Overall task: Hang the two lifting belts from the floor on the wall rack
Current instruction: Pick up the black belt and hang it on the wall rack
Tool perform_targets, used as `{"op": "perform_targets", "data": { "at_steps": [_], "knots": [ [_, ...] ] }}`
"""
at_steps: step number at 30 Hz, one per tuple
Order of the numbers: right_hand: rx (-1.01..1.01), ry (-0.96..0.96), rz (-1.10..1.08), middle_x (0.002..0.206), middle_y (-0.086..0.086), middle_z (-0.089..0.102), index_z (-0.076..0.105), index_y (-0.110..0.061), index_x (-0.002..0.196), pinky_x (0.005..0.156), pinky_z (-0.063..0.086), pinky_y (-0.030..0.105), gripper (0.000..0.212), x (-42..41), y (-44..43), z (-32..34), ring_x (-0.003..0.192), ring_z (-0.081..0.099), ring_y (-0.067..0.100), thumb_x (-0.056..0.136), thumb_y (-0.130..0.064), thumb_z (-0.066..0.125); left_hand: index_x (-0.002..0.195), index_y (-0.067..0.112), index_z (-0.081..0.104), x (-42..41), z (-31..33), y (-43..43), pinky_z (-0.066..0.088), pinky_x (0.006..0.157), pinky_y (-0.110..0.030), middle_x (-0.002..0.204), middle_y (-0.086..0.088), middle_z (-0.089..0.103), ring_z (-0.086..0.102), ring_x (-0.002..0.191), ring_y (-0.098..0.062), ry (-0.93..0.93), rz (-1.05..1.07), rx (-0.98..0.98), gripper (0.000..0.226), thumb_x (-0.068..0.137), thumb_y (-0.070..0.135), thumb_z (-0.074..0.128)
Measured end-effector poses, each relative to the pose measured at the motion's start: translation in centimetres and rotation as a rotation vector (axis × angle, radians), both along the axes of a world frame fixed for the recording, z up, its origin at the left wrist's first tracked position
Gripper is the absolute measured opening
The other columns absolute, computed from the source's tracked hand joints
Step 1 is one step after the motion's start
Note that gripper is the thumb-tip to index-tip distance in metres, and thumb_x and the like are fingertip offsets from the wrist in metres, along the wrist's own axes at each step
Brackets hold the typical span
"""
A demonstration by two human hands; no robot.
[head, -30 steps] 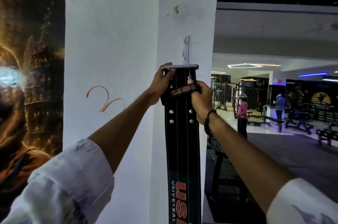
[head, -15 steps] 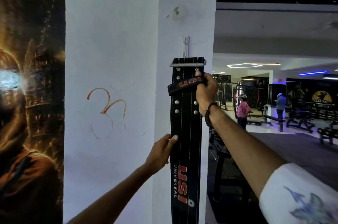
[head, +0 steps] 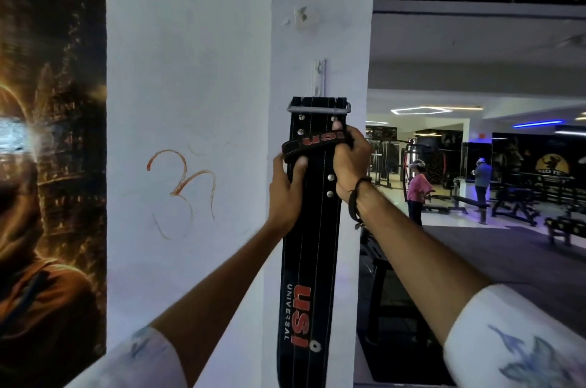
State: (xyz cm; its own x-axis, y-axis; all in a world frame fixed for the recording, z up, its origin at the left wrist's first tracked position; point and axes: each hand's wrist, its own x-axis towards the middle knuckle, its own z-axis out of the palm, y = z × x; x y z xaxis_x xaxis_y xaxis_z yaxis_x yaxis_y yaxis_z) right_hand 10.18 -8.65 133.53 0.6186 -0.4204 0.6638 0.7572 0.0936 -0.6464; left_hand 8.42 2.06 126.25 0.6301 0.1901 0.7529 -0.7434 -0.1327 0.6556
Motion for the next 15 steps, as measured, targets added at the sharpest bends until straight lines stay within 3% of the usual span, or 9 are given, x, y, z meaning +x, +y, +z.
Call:
{"op": "perform_targets", "data": {
  "at_steps": [2, 5, 7, 9, 11, 15],
  "knots": [
    [-0.005, -0.022, -0.008, 0.083, -0.004, 0.066, 0.071, -0.01, 0.099, 0.073, 0.051, 0.03, 0.027, -0.1, -0.3, 0.6, 0.084, 0.062, 0.014, 0.095, -0.035, 0.062, 0.107, 0.022, 0.065, -0.6, -6.5, 0.8, 0.056, 0.077, -0.035, 0.092, 0.005, 0.074, 0.07, 0.085, -0.002, 0.123, 0.001, 0.127, 0.043, 0.096, 0.06, 0.047],
    [-0.021, -0.035, -0.024, 0.081, -0.008, 0.063, 0.07, -0.012, 0.1, 0.063, 0.046, 0.013, 0.025, -0.1, -1.3, 1.7, 0.08, 0.058, 0.01, 0.096, -0.035, 0.06, 0.09, 0.023, 0.067, -1.2, -13.1, 2.3, 0.058, 0.07, -0.056, 0.078, 0.0, 0.073, 0.07, 0.072, -0.021, 0.266, -0.024, 0.239, 0.056, 0.09, 0.074, 0.043],
    [-0.055, -0.027, -0.021, 0.079, -0.009, 0.062, 0.069, -0.014, 0.098, 0.06, 0.044, 0.009, 0.024, 0.0, -1.0, 1.6, 0.077, 0.057, 0.007, 0.097, -0.035, 0.059, 0.093, 0.033, 0.06, -0.6, -10.8, 2.5, 0.056, 0.063, -0.052, 0.074, 0.004, 0.064, 0.062, 0.067, -0.023, 0.238, 0.032, 0.161, 0.042, 0.09, 0.069, 0.04],
    [-0.093, -0.01, 0.0, 0.082, -0.007, 0.064, 0.069, -0.013, 0.097, 0.065, 0.047, 0.015, 0.025, 0.2, -0.5, 0.9, 0.079, 0.059, 0.008, 0.096, -0.036, 0.059, 0.108, 0.036, 0.052, -0.2, -5.5, 2.3, 0.053, 0.063, -0.045, 0.08, 0.0, 0.063, 0.059, 0.07, -0.023, 0.16, 0.051, 0.047, 0.028, 0.088, 0.048, 0.036],
    [-0.117, 0.002, 0.022, 0.088, -0.002, 0.069, 0.071, -0.011, 0.099, 0.071, 0.052, 0.021, 0.026, 0.5, 0.0, -0.3, 0.083, 0.062, 0.011, 0.096, -0.035, 0.06, 0.121, 0.034, 0.043, -0.3, 0.0, 2.2, 0.054, 0.068, -0.043, 0.09, -0.005, 0.065, 0.062, 0.074, -0.02, 0.083, 0.012, -0.001, 0.041, 0.081, 0.035, 0.037],
    [-0.097, 0.027, 0.035, 0.088, -0.003, 0.069, 0.071, -0.01, 0.104, 0.06, 0.048, 0.008, 0.025, 0.2, -0.4, -1.9, 0.08, 0.062, 0.007, 0.097, -0.031, 0.06, 0.133, 0.025, 0.04, -1.0, 5.1, 3.0, 0.056, 0.064, -0.03, 0.118, -0.005, 0.058, 0.064, 0.09, -0.018, 0.061, -0.077, 0.114, 0.063, 0.07, 0.02, 0.044]
  ]
}}
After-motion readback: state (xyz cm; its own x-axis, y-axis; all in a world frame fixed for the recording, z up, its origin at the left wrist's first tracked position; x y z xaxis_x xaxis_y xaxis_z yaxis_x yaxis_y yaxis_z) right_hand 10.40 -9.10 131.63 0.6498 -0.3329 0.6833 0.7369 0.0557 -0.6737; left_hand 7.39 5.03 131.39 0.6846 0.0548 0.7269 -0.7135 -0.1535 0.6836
